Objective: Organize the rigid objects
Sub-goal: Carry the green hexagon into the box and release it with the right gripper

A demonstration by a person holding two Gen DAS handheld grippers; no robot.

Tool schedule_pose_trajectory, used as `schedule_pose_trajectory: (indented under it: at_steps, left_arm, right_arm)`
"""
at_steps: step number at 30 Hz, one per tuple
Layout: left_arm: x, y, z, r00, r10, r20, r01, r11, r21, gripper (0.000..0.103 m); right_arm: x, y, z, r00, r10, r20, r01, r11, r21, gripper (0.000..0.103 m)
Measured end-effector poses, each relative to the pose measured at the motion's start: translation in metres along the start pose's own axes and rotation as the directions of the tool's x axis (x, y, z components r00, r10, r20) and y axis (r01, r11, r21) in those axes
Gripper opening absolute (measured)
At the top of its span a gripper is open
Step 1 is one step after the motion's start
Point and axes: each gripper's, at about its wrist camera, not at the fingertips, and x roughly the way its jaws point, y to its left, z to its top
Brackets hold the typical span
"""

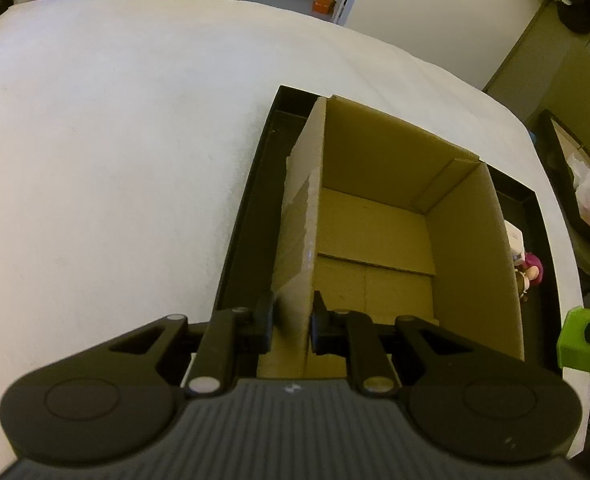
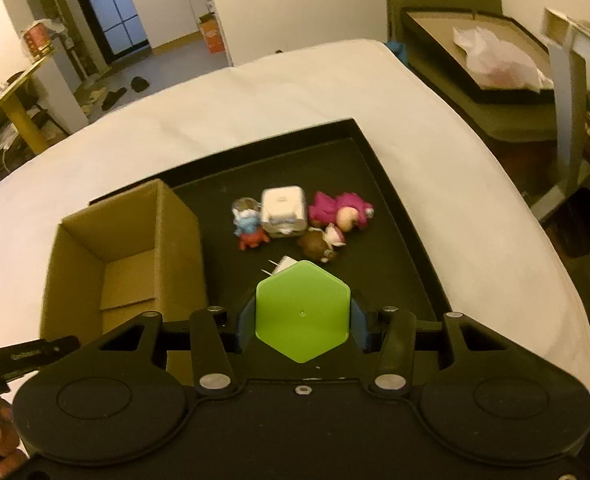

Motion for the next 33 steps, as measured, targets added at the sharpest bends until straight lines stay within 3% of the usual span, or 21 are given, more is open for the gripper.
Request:
schedule_pose_trajectory:
  at_steps: [15,33]
  left_arm:
    - [-0.004,0.002,-0.006,1.000,-0.003,0.012,0.003,1.000,0.010,0.016]
    - [-0.005,-0.008,-0.008,0.997,0.055,0.055,-0.058,0.996,0.065,0.013]
  right_arm:
    - [-0.023,0.058,0.005,0.996,0.018,0.085,-0.007,0.992,-0.124,0.046]
    - [-0.015,0.115,-0.002,0.992,0.091,0.087,-0.065,0.964,-0.259,0.047]
